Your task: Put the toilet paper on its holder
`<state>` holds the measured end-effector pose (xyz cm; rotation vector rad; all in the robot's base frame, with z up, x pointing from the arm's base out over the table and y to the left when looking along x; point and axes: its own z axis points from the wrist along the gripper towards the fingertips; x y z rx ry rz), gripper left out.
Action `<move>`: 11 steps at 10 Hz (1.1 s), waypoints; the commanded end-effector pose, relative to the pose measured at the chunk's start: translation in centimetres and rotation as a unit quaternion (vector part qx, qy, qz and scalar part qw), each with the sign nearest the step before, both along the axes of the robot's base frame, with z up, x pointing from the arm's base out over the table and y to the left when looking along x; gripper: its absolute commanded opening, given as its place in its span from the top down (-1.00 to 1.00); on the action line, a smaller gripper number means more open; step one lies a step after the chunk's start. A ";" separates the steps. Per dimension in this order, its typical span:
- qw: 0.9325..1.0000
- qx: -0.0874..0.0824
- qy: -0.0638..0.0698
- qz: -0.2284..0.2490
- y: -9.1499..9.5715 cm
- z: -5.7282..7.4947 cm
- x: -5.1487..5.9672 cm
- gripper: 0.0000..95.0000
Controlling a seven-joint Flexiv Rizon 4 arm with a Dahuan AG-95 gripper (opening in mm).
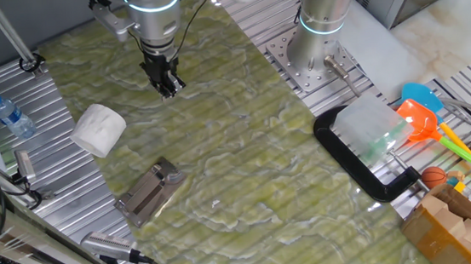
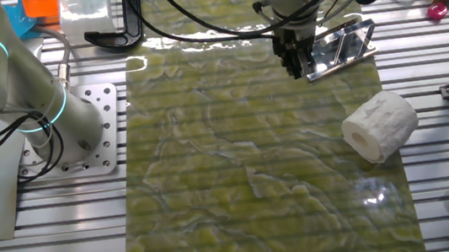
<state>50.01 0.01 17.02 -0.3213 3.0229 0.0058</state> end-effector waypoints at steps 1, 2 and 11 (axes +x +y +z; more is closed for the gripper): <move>1.000 0.000 0.003 -0.001 0.0 0.0 0.0 1.00; 1.000 0.000 0.008 -0.003 0.0 0.0 0.0 1.00; 0.999 0.000 0.035 -0.003 -1.5 0.0 1.7 1.00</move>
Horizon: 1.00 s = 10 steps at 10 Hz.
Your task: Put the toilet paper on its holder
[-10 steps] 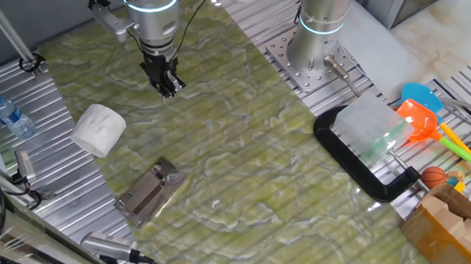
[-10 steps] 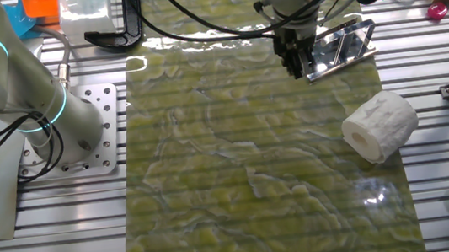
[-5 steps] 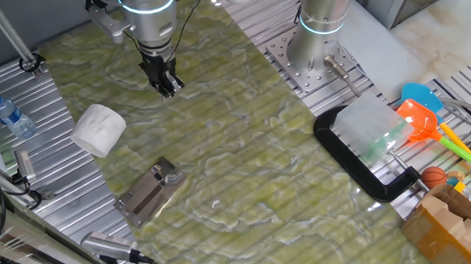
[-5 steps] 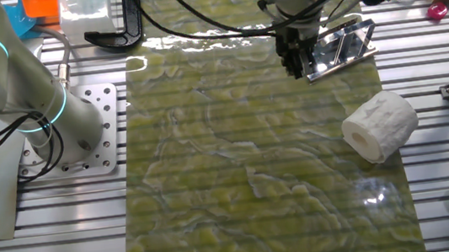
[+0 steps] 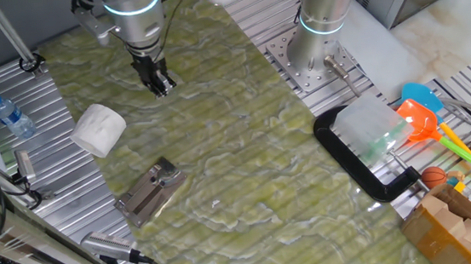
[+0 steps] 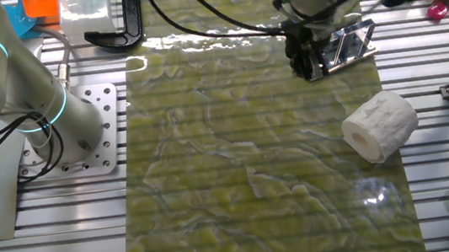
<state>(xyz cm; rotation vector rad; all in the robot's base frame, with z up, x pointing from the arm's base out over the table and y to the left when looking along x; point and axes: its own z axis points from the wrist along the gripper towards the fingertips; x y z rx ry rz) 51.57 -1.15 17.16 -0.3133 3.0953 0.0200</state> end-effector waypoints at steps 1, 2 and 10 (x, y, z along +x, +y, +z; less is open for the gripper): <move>1.000 -0.001 -0.001 0.006 -0.9 -0.2 0.5 1.00; 1.000 -0.001 0.000 0.011 -1.6 -0.3 0.9 1.00; 0.999 -0.003 0.020 0.034 -4.6 0.3 6.8 1.00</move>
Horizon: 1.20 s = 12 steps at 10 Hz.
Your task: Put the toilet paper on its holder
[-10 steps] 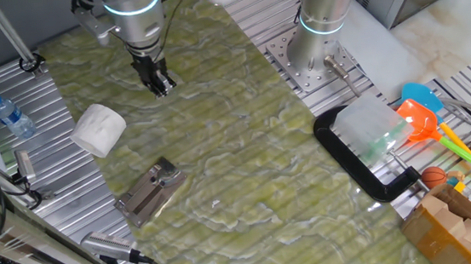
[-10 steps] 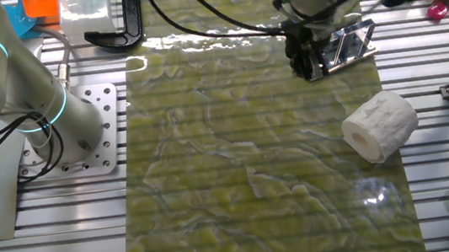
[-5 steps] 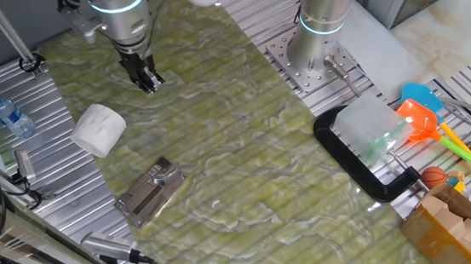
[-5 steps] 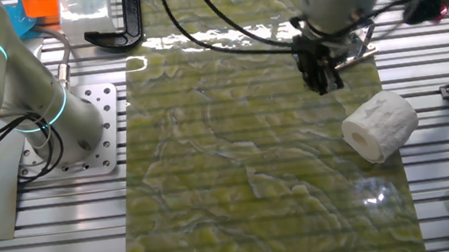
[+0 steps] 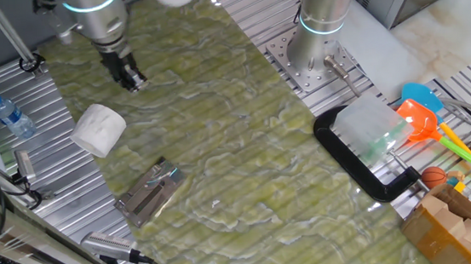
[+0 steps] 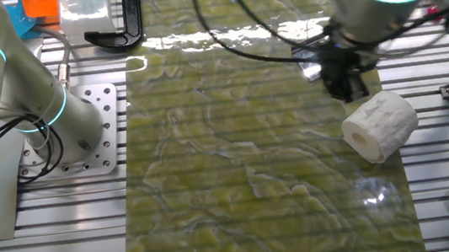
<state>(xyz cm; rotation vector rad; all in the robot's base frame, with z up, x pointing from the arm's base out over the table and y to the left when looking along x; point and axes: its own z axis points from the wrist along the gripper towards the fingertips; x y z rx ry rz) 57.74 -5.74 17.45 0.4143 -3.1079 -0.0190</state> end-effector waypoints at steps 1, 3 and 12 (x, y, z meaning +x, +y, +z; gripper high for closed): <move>1.000 0.000 -0.002 0.007 -0.1 -0.1 1.5 1.00; 1.000 0.000 -0.010 0.018 -0.2 -0.4 1.9 1.00; 0.995 0.001 -0.003 0.105 -0.6 -0.6 6.1 1.00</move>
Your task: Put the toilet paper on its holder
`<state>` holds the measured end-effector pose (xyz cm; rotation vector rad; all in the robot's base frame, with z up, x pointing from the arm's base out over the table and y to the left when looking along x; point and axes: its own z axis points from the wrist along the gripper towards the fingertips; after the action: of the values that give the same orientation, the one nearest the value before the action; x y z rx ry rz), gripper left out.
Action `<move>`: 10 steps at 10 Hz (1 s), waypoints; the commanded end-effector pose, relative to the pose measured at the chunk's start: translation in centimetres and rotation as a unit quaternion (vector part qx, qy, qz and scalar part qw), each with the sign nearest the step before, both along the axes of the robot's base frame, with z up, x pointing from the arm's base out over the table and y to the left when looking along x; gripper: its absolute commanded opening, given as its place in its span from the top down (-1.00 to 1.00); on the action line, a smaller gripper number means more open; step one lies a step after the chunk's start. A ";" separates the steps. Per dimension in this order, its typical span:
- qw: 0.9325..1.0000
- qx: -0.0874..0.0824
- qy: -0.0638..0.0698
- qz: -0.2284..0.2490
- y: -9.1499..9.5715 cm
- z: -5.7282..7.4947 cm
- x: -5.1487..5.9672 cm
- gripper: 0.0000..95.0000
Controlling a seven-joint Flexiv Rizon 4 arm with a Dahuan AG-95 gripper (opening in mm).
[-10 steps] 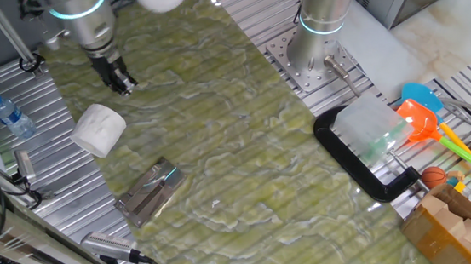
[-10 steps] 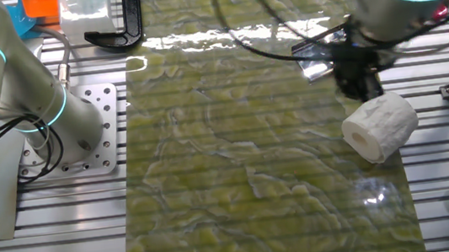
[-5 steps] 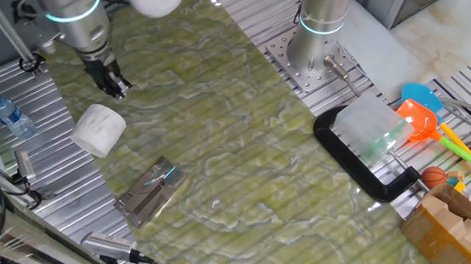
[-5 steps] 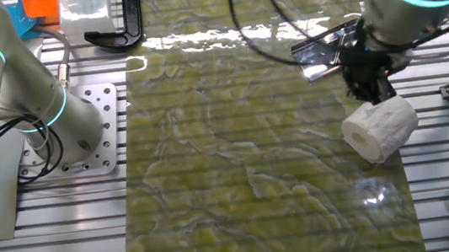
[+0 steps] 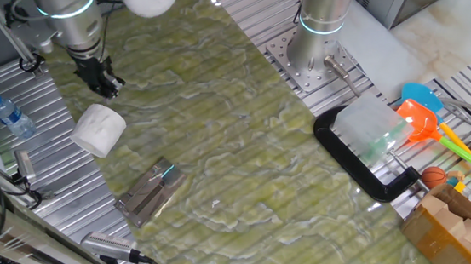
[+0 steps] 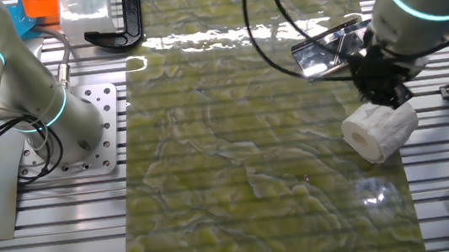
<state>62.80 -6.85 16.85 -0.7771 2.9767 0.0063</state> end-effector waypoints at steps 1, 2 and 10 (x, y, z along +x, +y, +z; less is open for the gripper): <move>0.999 -0.004 0.038 -0.010 0.7 -0.2 1.1 1.00; 0.999 -0.006 0.053 -0.014 0.7 -0.2 1.1 1.00; 0.997 -0.001 0.045 -0.056 0.3 -1.2 1.1 1.00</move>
<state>63.79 -6.58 15.74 -0.5759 3.1042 0.0280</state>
